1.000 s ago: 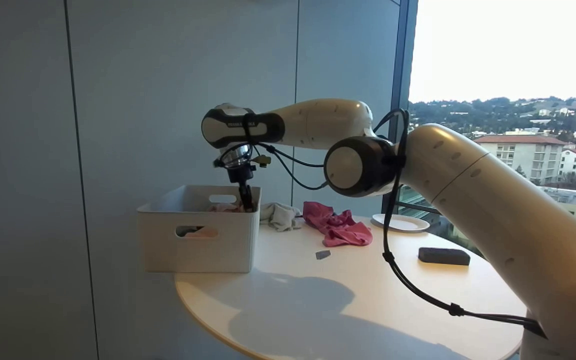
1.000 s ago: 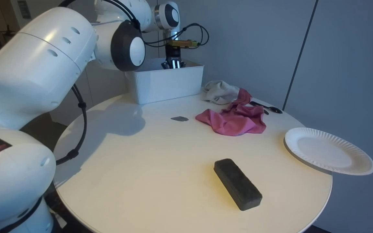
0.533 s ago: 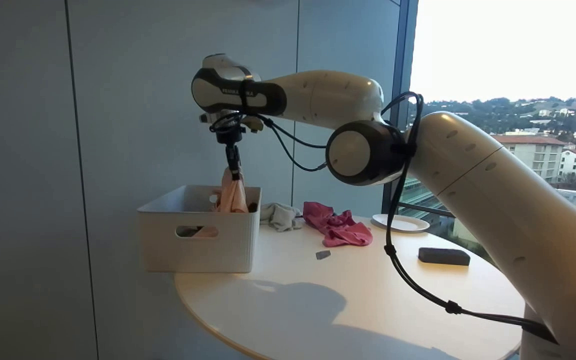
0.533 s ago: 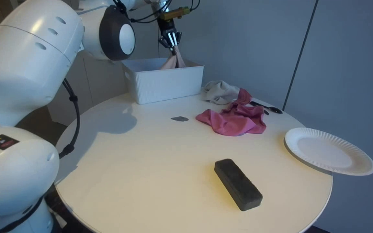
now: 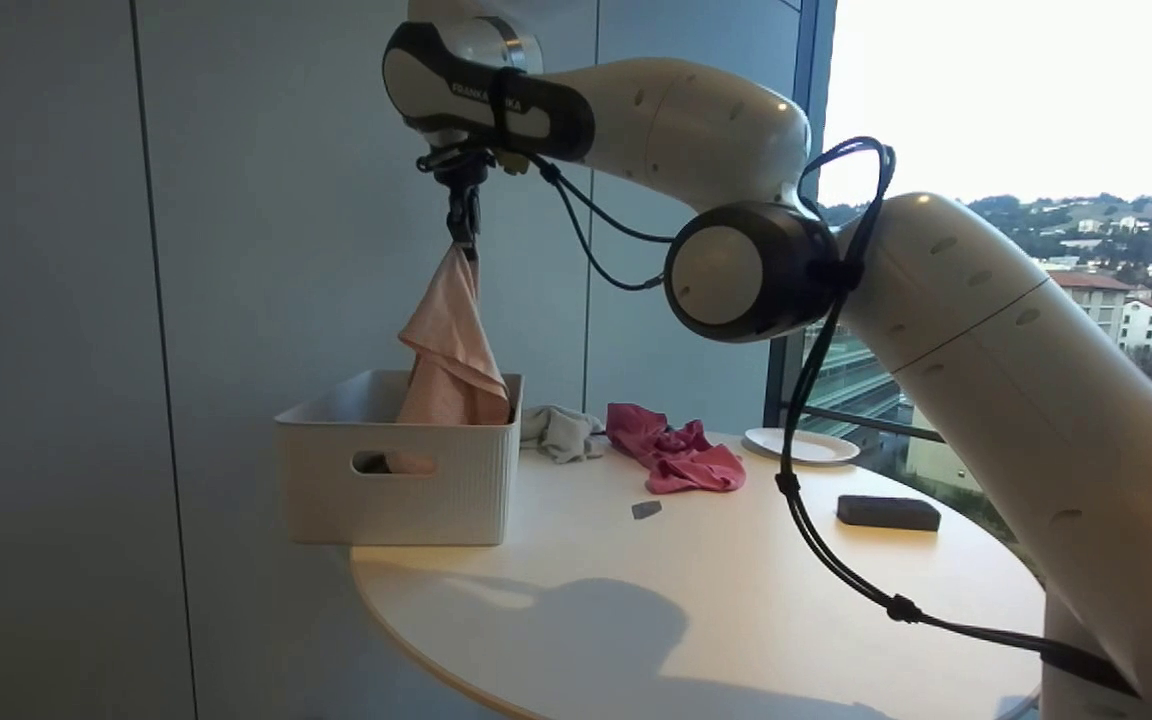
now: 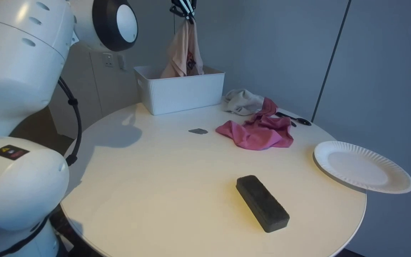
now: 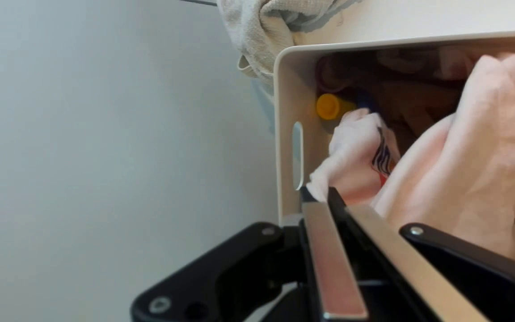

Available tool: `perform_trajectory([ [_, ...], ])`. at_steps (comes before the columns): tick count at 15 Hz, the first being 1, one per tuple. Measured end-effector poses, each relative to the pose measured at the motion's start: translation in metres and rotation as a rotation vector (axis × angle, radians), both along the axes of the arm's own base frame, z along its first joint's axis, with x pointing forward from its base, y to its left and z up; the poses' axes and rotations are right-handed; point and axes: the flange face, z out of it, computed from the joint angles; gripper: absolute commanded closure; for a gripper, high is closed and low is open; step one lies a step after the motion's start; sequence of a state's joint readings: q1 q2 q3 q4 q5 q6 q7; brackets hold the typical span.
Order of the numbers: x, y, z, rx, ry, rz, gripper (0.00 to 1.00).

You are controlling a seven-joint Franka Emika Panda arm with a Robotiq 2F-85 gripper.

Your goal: Remove the peach shirt and the moose toy from the basket

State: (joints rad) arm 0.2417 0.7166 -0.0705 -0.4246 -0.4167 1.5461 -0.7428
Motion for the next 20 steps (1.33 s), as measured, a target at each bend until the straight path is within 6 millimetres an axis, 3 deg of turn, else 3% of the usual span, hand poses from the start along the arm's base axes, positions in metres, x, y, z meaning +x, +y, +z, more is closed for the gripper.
perform_trajectory([
  [5, -0.046, -0.007, 0.079, 0.038, -0.193, -0.164, 0.93],
  [8, -0.075, -0.018, 0.121, 0.055, -0.308, -0.273, 0.88],
  [10, -0.086, -0.028, 0.137, 0.036, -0.357, -0.326, 0.63],
  [11, -0.085, -0.031, 0.134, 0.034, -0.341, -0.327, 0.60],
  [14, -0.052, -0.033, 0.083, 0.101, -0.186, -0.265, 0.38],
  [19, 0.025, -0.044, -0.057, 0.236, 0.096, -0.160, 0.01],
  [20, 0.036, -0.047, -0.087, 0.253, 0.155, -0.143, 0.00],
])
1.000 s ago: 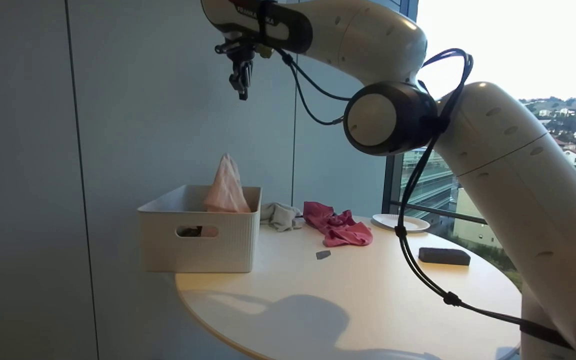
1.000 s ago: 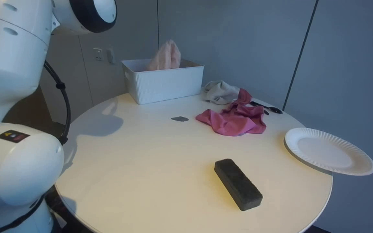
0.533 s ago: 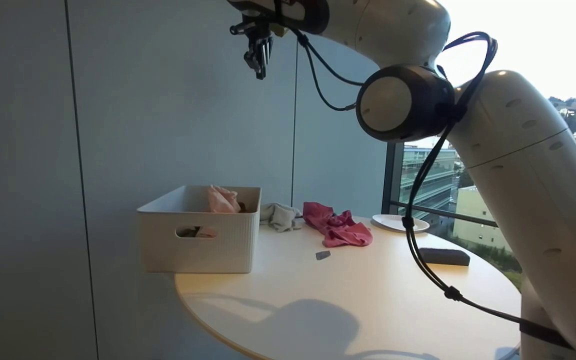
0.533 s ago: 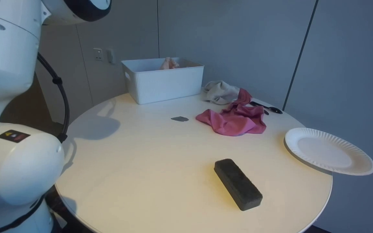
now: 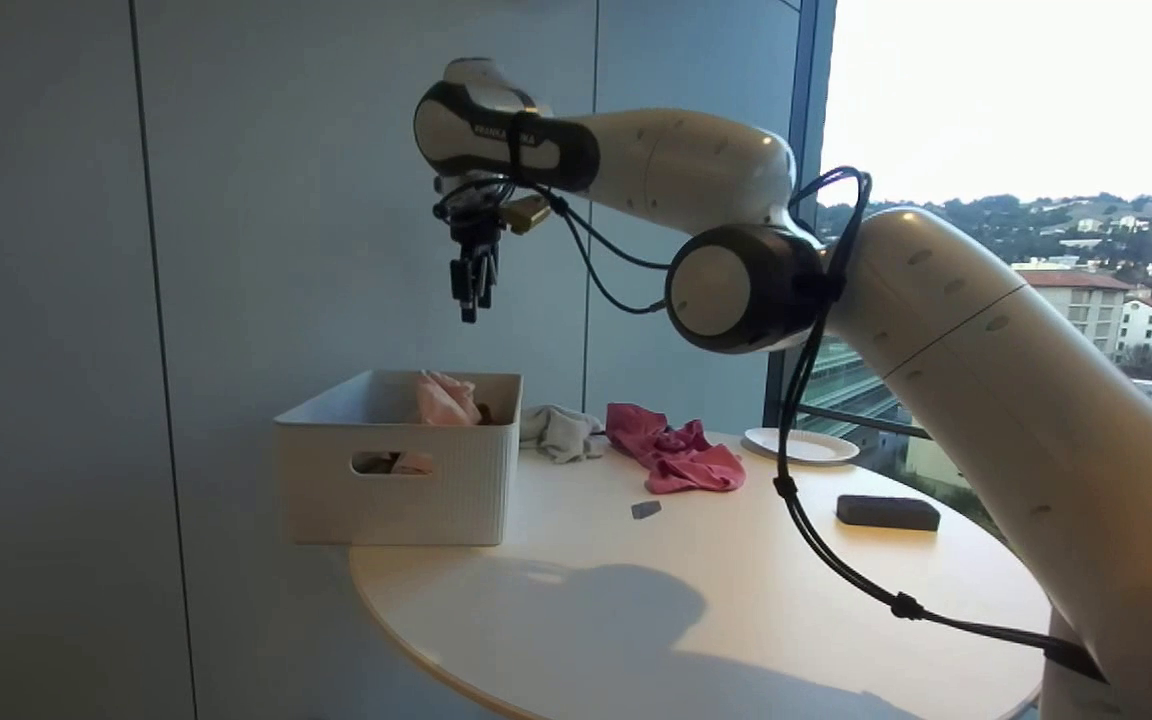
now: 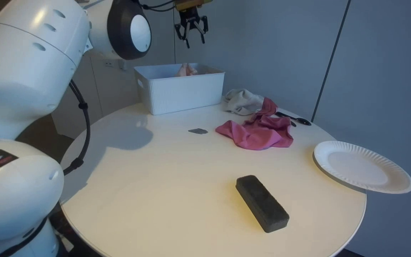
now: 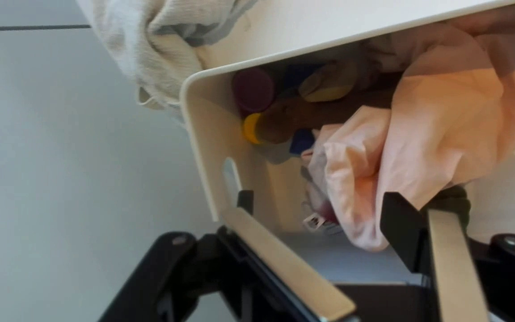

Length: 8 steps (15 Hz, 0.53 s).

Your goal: Remove the peach shirt and the moose toy from the basket

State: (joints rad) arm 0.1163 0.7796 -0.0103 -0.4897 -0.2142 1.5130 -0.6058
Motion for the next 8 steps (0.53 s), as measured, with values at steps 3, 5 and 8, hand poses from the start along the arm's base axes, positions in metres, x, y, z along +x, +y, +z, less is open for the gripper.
perform_trajectory([
  [3, 0.019, -0.001, -0.081, 0.044, 0.174, 0.071, 0.00],
  [5, 0.022, 0.008, -0.123, 0.071, 0.278, 0.131, 0.00],
  [8, 0.019, 0.030, -0.170, 0.110, 0.416, 0.239, 0.00],
])
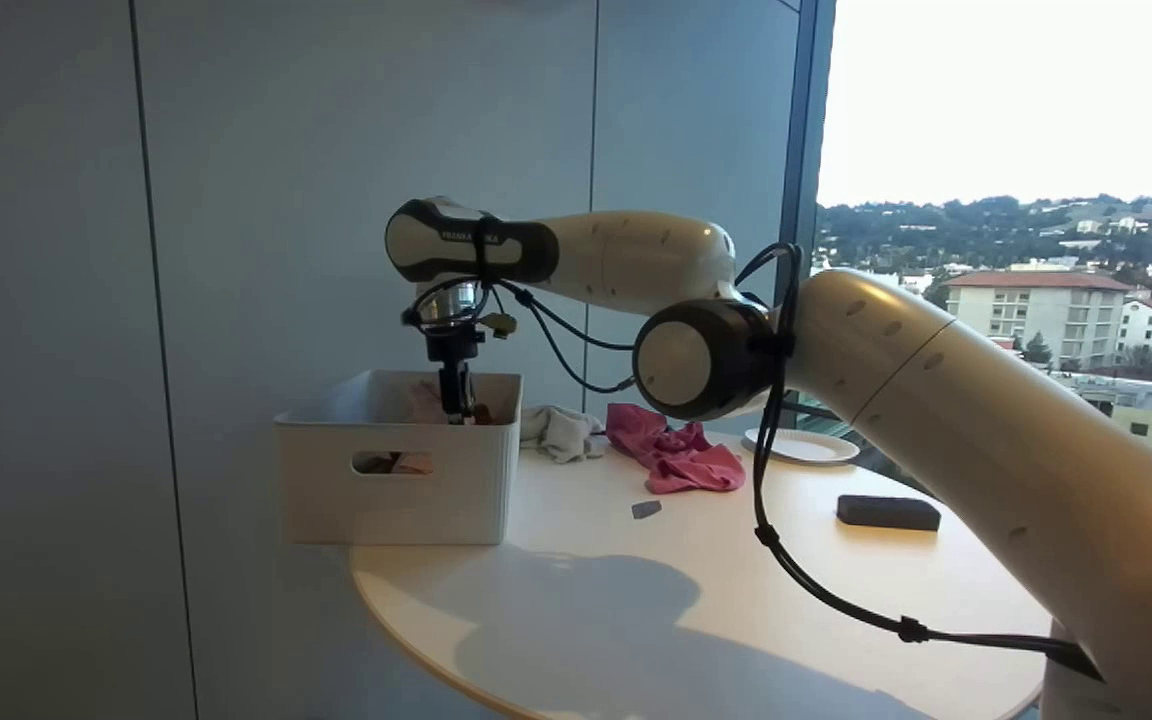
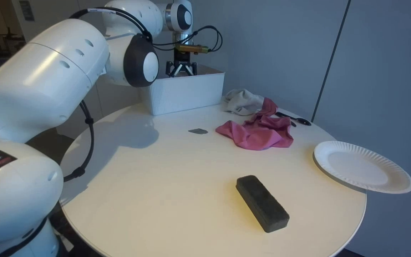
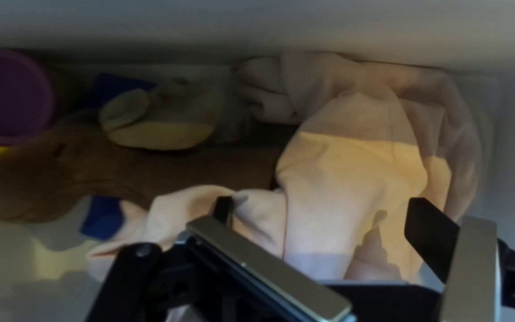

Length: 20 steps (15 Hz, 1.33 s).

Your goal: Remove the peach shirt and the moose toy from the basket

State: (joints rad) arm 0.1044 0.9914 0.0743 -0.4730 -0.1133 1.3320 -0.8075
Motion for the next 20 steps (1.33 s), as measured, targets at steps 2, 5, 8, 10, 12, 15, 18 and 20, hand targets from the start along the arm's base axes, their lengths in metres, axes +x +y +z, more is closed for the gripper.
perform_trajectory([
  [2, -0.005, 0.014, -0.021, 0.017, 0.075, 0.081, 0.00],
  [5, -0.009, 0.027, -0.044, 0.018, 0.141, 0.194, 0.25],
  [8, -0.010, 0.037, -0.051, 0.009, 0.154, 0.268, 0.40],
  [10, -0.010, 0.039, -0.050, 0.011, 0.152, 0.294, 0.55],
  [12, -0.010, 0.038, -0.049, 0.012, 0.151, 0.304, 0.69],
  [15, -0.010, 0.038, -0.047, 0.012, 0.150, 0.311, 0.92],
  [18, -0.010, 0.038, -0.047, 0.013, 0.150, 0.316, 0.93],
  [20, -0.010, 0.038, -0.048, 0.014, 0.151, 0.318, 0.93],
])
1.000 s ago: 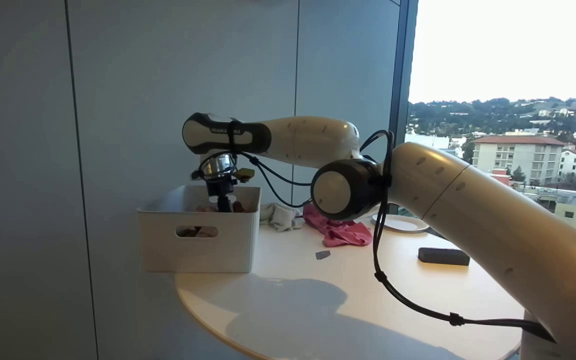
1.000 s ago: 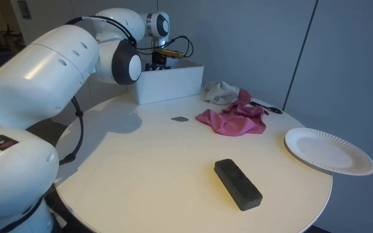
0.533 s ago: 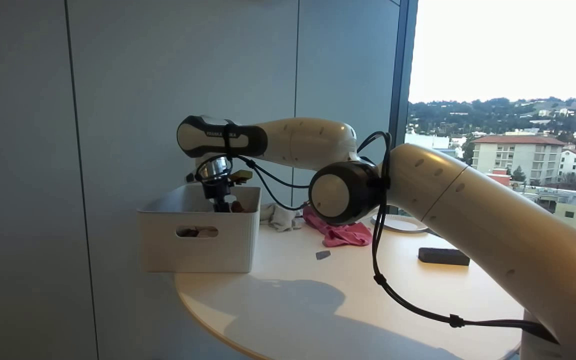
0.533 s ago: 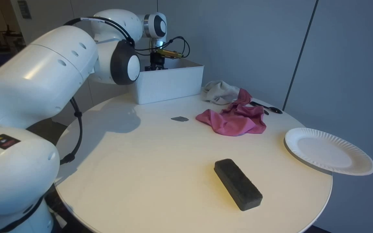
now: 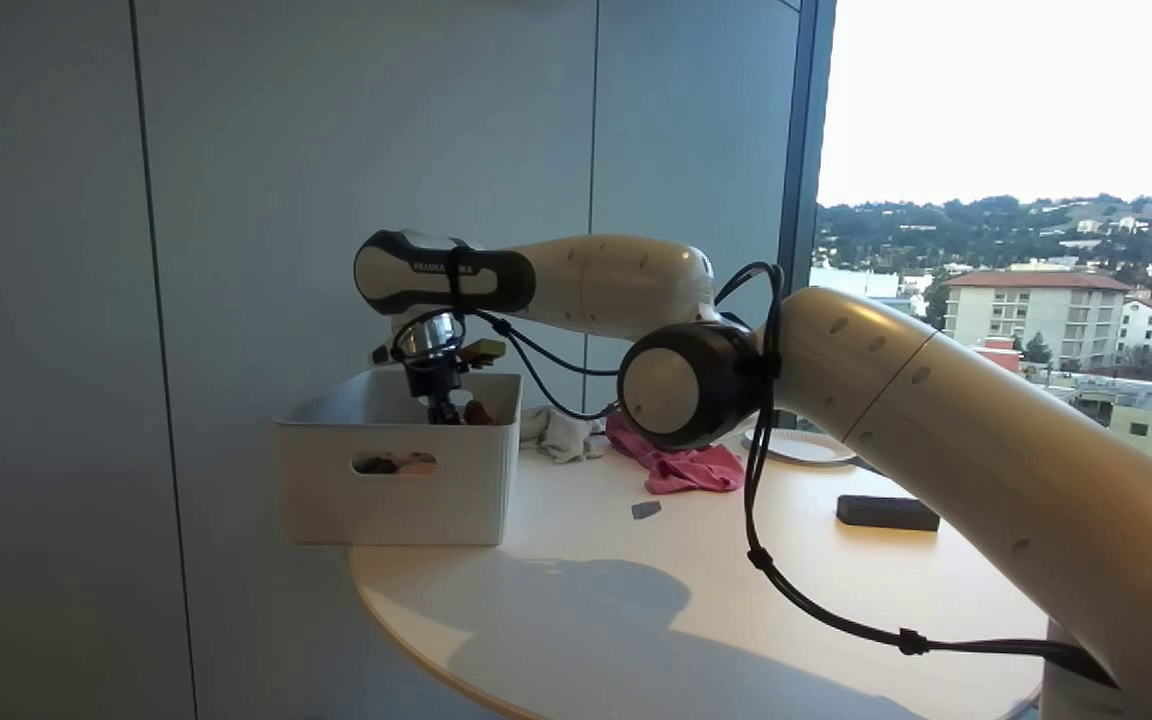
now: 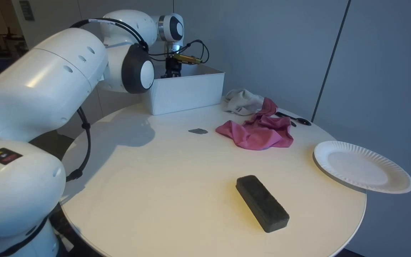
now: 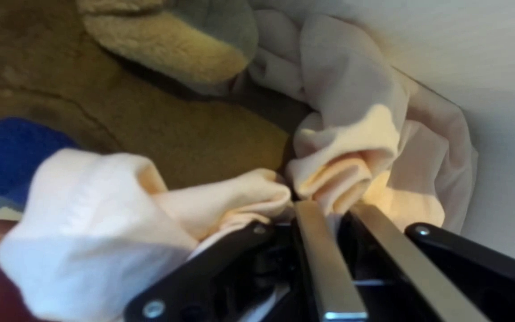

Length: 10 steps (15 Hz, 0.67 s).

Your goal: Remove the peach shirt and the moose toy from the basket

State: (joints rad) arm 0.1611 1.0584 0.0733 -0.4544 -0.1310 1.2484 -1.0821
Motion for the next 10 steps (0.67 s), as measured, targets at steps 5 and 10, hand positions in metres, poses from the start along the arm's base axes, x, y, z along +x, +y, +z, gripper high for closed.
perform_trajectory([
  [5, 0.002, 0.001, 0.011, -0.036, -0.044, 0.001, 0.93],
  [10, -0.011, 0.021, 0.124, -0.113, -0.288, 0.000, 0.95],
])
